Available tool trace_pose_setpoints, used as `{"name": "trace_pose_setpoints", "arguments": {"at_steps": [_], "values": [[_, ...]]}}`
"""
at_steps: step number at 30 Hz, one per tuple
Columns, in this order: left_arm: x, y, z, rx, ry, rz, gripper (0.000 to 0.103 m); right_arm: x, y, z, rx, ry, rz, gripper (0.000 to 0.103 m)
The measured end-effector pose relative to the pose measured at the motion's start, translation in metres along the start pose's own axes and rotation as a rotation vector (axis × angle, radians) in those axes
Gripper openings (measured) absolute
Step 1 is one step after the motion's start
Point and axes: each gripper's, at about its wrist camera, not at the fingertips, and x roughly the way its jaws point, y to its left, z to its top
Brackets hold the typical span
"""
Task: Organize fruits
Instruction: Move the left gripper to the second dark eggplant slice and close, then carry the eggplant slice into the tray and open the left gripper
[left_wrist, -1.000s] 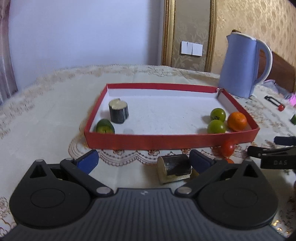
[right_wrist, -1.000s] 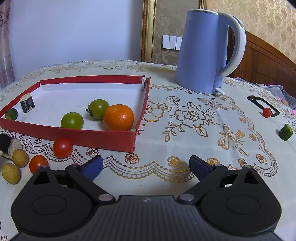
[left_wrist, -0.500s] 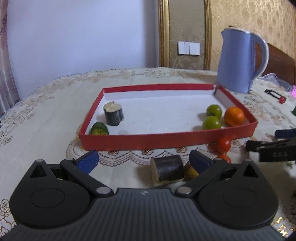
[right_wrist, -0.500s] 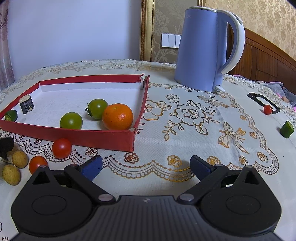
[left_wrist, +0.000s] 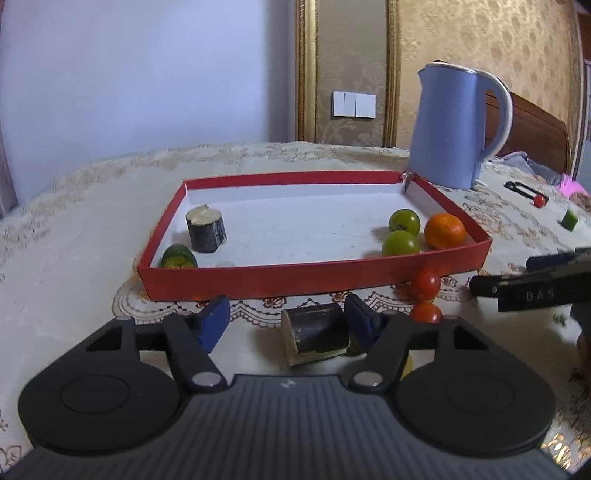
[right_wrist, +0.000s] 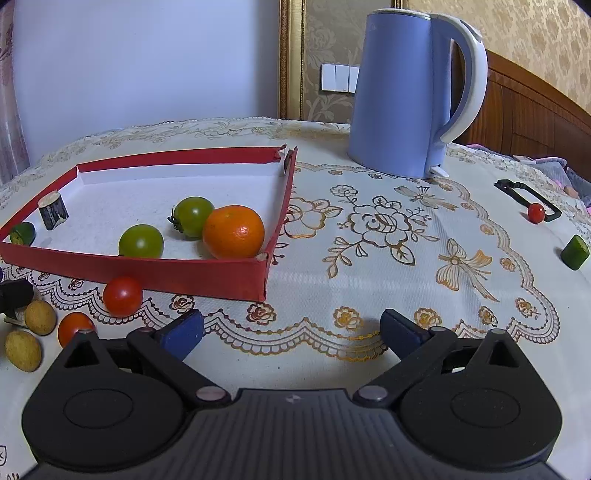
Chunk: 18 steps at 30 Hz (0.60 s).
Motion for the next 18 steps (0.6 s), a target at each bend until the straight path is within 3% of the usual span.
{"name": "trace_pose_setpoints", "arguments": {"at_steps": [4, 6, 13, 18], "values": [[-0.003, 0.003, 0.000, -0.027, 0.011, -0.070, 0.037, 0.000, 0.000, 0.000, 0.001, 0.000, 0.000, 0.103], [-0.004, 0.001, 0.000, -0.026, 0.013, -0.080, 0.032, 0.000, 0.000, 0.000, 0.002, 0.001, 0.001, 0.103], [-0.008, -0.001, -0.001, -0.011, 0.009, -0.071, 0.031, 0.001, 0.000, 0.000, 0.001, 0.001, 0.000, 0.103], [-0.017, -0.001, 0.014, 0.004, -0.045, -0.066, 0.031, 0.001, 0.000, 0.000, 0.002, 0.001, 0.001, 0.103]]}}
